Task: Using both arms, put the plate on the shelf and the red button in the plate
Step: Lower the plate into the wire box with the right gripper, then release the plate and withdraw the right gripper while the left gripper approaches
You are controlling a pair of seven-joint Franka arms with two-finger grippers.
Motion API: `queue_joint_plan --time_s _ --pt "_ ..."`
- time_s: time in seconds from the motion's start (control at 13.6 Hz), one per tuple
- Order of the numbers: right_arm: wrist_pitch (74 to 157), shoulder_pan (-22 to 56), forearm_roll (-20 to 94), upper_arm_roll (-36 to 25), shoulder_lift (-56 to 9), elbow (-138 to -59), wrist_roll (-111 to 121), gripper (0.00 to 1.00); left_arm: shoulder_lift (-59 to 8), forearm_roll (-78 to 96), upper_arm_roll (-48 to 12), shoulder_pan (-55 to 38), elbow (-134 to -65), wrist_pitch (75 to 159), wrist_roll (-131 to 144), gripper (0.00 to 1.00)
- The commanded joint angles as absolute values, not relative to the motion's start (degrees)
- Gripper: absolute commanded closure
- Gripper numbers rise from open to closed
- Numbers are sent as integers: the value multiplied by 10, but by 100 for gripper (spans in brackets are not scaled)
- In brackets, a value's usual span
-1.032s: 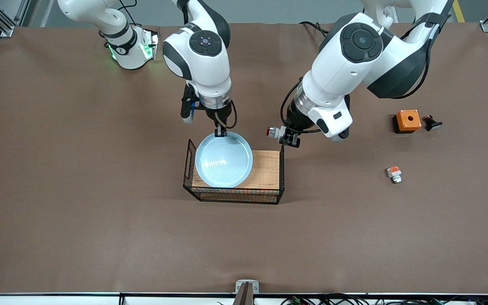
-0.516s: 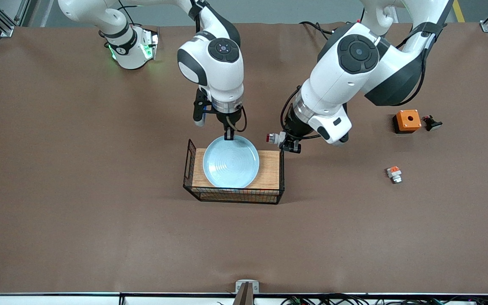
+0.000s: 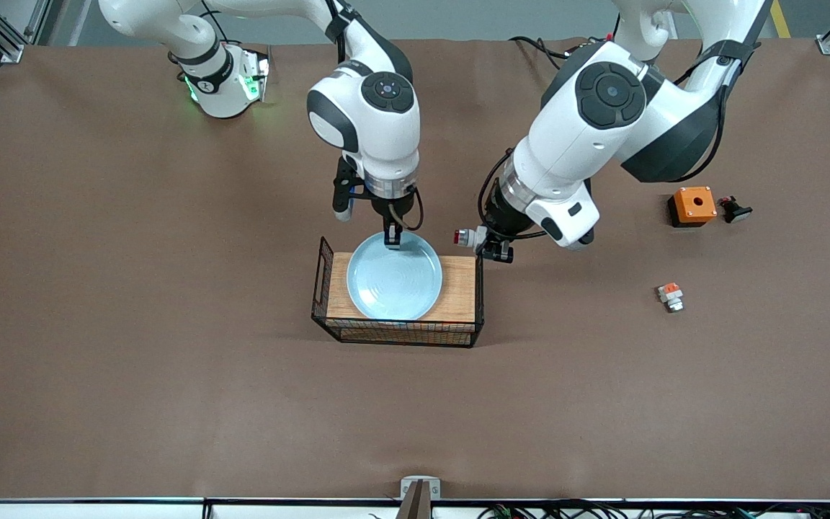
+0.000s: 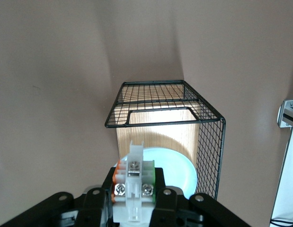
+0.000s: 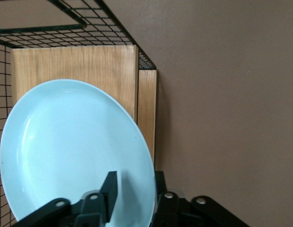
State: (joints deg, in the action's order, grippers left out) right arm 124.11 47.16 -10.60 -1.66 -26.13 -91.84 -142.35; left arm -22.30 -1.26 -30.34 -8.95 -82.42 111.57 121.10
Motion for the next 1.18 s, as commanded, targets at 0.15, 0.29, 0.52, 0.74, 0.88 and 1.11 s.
queue_joint_plan --time_s 0.15,0.29,0.52,0.74,0.88,1.11 --pt "1184 468 -114 -22 -270 -844 -1407 0 -230 -28 -301 -95 -809 1115 1223 82" --pt "1163 468 -111 -20 -268 -837 -1356 0 -230 -29 -301 -96 -809 1115 1224 82" --pt "1109 446 -44 -25 -246 -823 -1157 0 -236 -29 -301 -105 -809 1115 1225 82" --pt "1017 389 -21 -25 -225 -793 -960 0 -250 -31 -292 -128 -808 1115 1244 82" --pt "975 349 -19 -26 -198 -794 -813 0 -261 -48 -284 -150 -797 1115 1259 82" --pt "917 276 -10 -25 -169 -794 -604 0 -301 -96 -280 -191 -760 1115 1314 82"
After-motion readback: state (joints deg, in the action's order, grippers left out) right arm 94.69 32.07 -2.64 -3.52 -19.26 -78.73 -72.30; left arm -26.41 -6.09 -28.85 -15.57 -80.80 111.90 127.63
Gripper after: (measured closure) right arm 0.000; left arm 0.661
